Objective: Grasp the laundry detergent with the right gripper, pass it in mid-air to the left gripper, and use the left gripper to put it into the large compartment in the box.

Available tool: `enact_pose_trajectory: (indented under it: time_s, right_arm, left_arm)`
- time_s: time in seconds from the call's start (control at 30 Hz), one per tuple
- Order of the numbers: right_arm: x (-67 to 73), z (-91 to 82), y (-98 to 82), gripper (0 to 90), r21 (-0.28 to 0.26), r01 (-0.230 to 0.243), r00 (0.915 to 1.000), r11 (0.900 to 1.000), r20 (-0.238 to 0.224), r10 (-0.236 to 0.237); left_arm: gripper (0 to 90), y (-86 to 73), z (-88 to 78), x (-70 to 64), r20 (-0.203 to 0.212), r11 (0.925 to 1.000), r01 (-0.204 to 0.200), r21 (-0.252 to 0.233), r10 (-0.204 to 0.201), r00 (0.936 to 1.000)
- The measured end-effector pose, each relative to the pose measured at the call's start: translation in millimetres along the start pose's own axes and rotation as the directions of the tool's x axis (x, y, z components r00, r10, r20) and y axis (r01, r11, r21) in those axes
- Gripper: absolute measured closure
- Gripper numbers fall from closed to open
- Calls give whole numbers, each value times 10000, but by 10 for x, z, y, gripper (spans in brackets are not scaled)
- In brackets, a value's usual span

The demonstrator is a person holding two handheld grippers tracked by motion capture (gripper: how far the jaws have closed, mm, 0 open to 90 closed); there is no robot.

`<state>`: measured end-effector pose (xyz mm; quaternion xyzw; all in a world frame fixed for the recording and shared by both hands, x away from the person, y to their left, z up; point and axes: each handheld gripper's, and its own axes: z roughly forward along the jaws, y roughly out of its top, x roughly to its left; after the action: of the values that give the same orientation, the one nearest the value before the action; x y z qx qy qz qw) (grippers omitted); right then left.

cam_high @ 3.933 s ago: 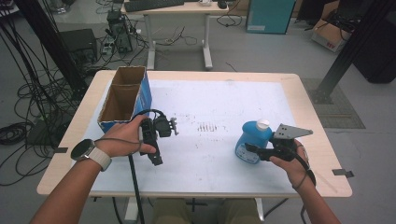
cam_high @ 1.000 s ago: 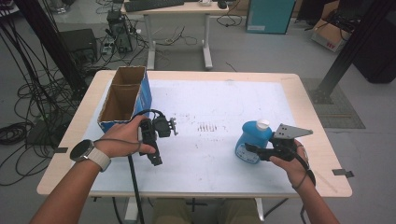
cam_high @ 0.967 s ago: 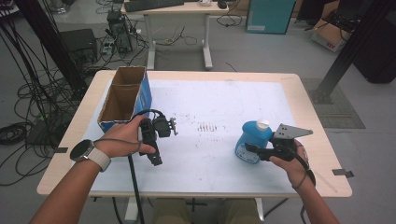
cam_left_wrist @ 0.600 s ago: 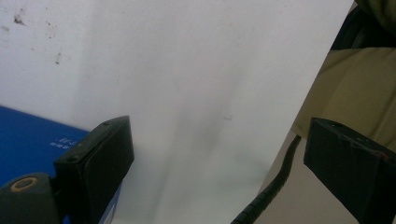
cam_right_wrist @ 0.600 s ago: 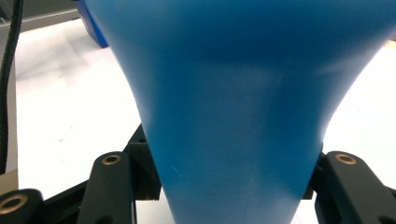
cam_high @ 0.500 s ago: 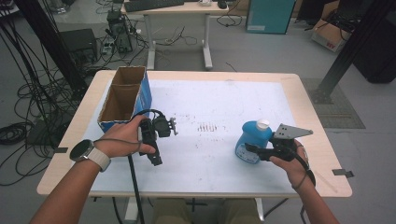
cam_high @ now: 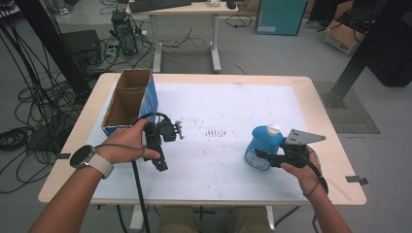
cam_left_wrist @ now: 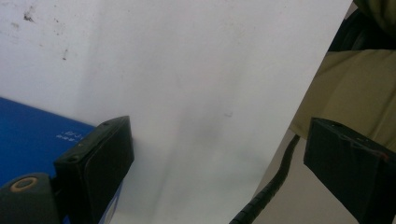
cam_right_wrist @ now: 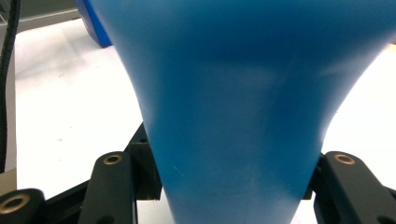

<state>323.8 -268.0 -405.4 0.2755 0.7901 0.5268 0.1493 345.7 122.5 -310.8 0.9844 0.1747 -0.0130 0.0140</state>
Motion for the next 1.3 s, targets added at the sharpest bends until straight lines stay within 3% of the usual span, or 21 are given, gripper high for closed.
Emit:
enact_pose_trajectory:
  time_s: [0.07, 0.1, 0.13, 0.17, 0.2, 0.27, 0.3, 0.33, 0.37, 0.5, 0.57, 0.6, 0.63, 0.7, 0.8, 0.87, 1.07, 1.13, 1.3]
  right_arm:
    - [-6, -1, 2, 441, 7, -44, 10000, 10000, -17, 44]
    - [-12, -2, 0, 440, -11, -43, 10000, 10000, -29, 43]
    - [-16, -1, -3, 441, -62, -81, 10000, 9999, -35, 81]
    - [-17, -2, -5, 441, -70, -108, 9999, 9999, -25, 108]
    - [-16, -1, -4, 441, -80, -89, 10000, 9999, -21, 89]
    - [-12, -5, 0, 441, -29, -30, 10000, 10000, -17, 30]
    - [-15, -4, 2, 441, -38, -58, 10000, 10000, -28, 58]
    - [-20, -6, 4, 442, -30, -141, 9999, 9999, -16, 141]
    - [-24, -6, 6, 442, -44, -207, 9998, 9998, -35, 206]
    - [-20, -30, 33, 442, -11, -229, 9997, 9997, -110, 229]
    - [-36, -53, 56, 442, -34, -220, 9997, 9998, -140, 220]
    - [-47, -66, 71, 442, -79, -162, 9997, 9998, -159, 160]
    - [-50, -78, 90, 442, -84, -190, 9997, 9998, -178, 188]
    - [-56, -106, 133, 442, -38, -81, 9995, 10000, -317, 80]
    - [-37, -148, 221, 441, 47, -130, 9976, 9999, -676, 133]
    - [-17, -174, 302, 441, 14, 29, 9952, 10000, -977, -28]
    - [76, -241, 552, 440, 10, 352, 9849, 9994, -1696, -345]
    - [110, -261, 643, 440, 29, 380, 9792, 9993, -1996, -367]
    - [176, -289, 862, 440, -117, 620, 9633, 9980, -2610, -629]
  left_arm:
    - [88, 5, -35, 6, -35, 9995, -266, 185, 266, 9996]
    - [88, 3, -35, -14, -14, 10000, 35, -64, -35, 10000]
    - [87, 6, -58, -3, -20, 9997, -183, 150, 183, 9998]
    - [87, 5, -63, -21, -9, 10000, 50, -35, -50, 10000]
    - [87, 9, -86, -10, -40, 9996, -202, 186, 202, 9998]
    - [84, 10, -112, -25, -67, 9997, -162, 174, 163, 9998]
    - [84, 5, -98, -75, 12, 9979, 523, -382, -523, 9986]
    - [84, 8, -123, -67, 20, 9991, 364, -230, -363, 9993]
    - [84, 16, -163, -44, -114, 9999, -111, 126, 112, 9999]
    - [85, 36, -243, -122, -162, 9988, 318, -359, -324, 9993]
    - [85, 62, -319, -127, -217, 9999, -6, -148, 3, 9998]
    - [85, 72, -343, -154, -182, 9994, 150, -306, -156, 9997]
    - [85, 87, -384, -163, -232, 9997, 2, -235, -7, 9997]
    - [85, 114, -450, -213, -225, 9989, 67, -455, -78, 9997]
    - [81, 163, -579, -254, -280, 9987, -276, -430, 264, 9993]
    - [80, 195, -647, -304, -261, 9975, -85, -702, 67, 9996]
    - [77, 260, -880, -366, -496, 9967, -430, -694, 396, 9980]
    - [77, 271, -933, -394, -421, 9961, -249, -852, 214, 9989]
    - [84, 310, -1114, -433, -400, 9943, -278, -1027, 238, 9989]
